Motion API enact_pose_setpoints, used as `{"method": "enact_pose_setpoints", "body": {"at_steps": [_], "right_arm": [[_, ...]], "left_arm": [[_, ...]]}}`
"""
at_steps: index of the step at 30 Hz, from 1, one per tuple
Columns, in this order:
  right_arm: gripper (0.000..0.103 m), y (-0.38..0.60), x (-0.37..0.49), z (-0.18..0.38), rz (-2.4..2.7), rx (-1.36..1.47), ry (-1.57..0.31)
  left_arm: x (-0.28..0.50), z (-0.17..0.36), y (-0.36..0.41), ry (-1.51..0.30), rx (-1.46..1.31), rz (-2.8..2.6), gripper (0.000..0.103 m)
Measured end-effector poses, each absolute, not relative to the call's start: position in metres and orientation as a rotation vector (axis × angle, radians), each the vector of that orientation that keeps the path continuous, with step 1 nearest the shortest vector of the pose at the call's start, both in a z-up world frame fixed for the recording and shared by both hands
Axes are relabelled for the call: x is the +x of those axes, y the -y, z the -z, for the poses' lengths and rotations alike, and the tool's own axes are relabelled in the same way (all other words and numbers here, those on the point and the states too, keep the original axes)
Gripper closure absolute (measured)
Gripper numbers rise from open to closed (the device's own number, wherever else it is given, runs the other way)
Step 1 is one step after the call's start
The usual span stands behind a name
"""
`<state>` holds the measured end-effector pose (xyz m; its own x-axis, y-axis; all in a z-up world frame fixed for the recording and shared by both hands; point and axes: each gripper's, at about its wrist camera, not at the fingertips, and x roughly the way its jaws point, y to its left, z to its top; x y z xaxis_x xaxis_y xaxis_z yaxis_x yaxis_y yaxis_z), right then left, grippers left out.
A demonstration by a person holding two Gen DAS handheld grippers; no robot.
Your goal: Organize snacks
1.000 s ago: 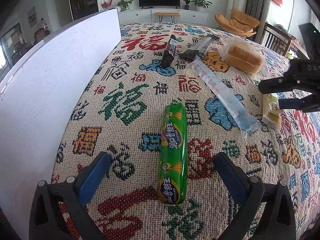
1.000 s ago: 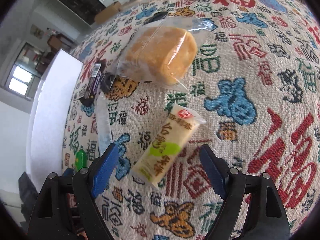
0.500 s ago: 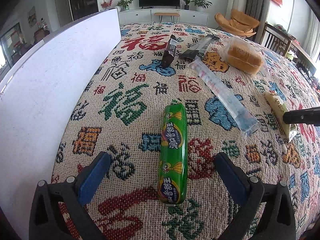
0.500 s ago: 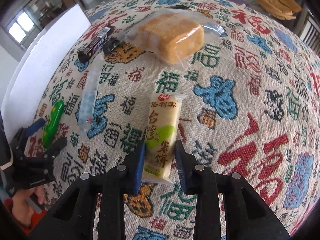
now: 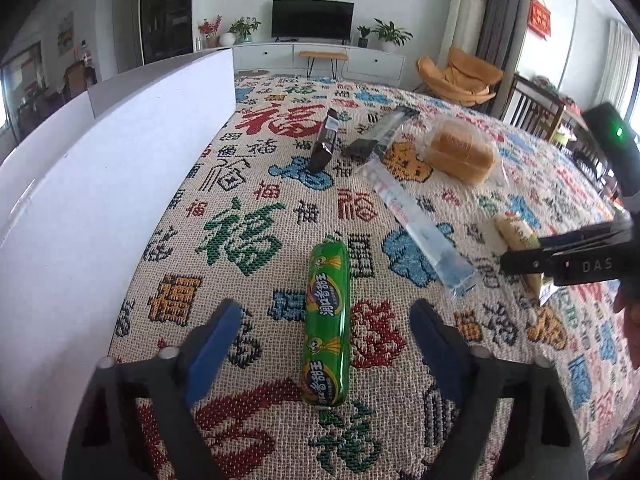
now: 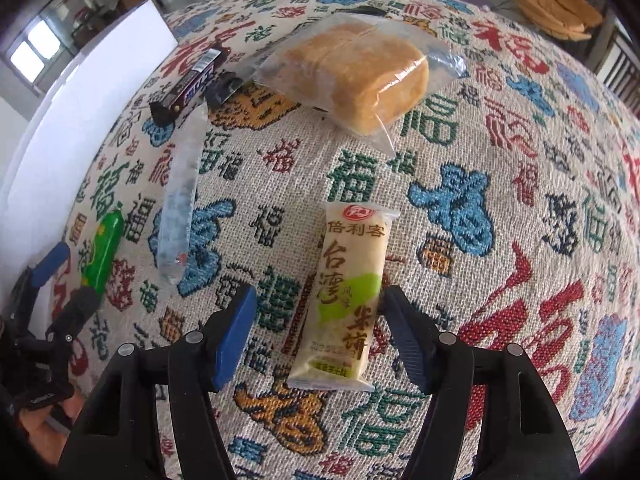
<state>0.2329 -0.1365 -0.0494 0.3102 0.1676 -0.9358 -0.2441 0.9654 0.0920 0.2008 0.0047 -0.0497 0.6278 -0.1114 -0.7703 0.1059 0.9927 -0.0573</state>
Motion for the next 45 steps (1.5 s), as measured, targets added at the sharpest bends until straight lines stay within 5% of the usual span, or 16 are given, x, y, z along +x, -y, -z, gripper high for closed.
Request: {"method": "enact_pose_setpoints", "body": {"at_steps": [1,2,8,14,23,25,26,27,29,35,45], "right_arm": [[0.041,0.134,0.23,0.049,-0.266,-0.106,-1.209],[0.072,0.133,0.228,0.048,-0.256,-0.126,-1.192],[0.073,0.181,0.215,0.028,-0.385,0.231,-1.158],[0.073,0.168,0.212,0.015,-0.411,0.197,-1.211],[0.073,-0.04,0.219,-0.124,-0.815,0.084,-0.961],[0.071,-0.086,0.219,-0.141,-0.866,0.06,-0.915],[0.066,-0.103,0.219,-0.144,-0.876,0.052,-0.899],[0.05,-0.117,0.22,-0.148,-0.877,0.047,-0.882],[0.04,-0.124,0.219,-0.157,-0.855,0.048,-0.84],[0.032,-0.066,0.213,-0.154,-0.767,0.0,-0.719],[0.031,0.145,0.195,0.01,-0.315,-0.216,-0.882]], "left_arm": [[0.203,0.055,-0.002,-0.91,0.014,0.126,0.066],[0.203,0.055,0.0,-0.903,0.033,0.116,0.08],[0.187,0.034,-0.026,-0.832,-0.14,0.171,0.081],[0.157,-0.008,-0.066,-0.765,-0.36,0.209,0.081],[0.136,-0.107,-0.2,-0.651,-0.33,-0.052,0.08],[0.138,-0.113,-0.228,-0.664,-0.29,-0.165,0.063],[0.138,-0.114,-0.24,-0.668,-0.276,-0.213,0.03],[0.135,-0.116,-0.249,-0.659,-0.263,-0.256,0.005],[0.122,-0.119,-0.259,-0.619,-0.228,-0.312,0.001],[0.108,-0.112,-0.239,-0.6,-0.268,-0.254,0.001],[0.142,-0.037,-0.053,-0.85,-0.157,0.171,0.001]]}}
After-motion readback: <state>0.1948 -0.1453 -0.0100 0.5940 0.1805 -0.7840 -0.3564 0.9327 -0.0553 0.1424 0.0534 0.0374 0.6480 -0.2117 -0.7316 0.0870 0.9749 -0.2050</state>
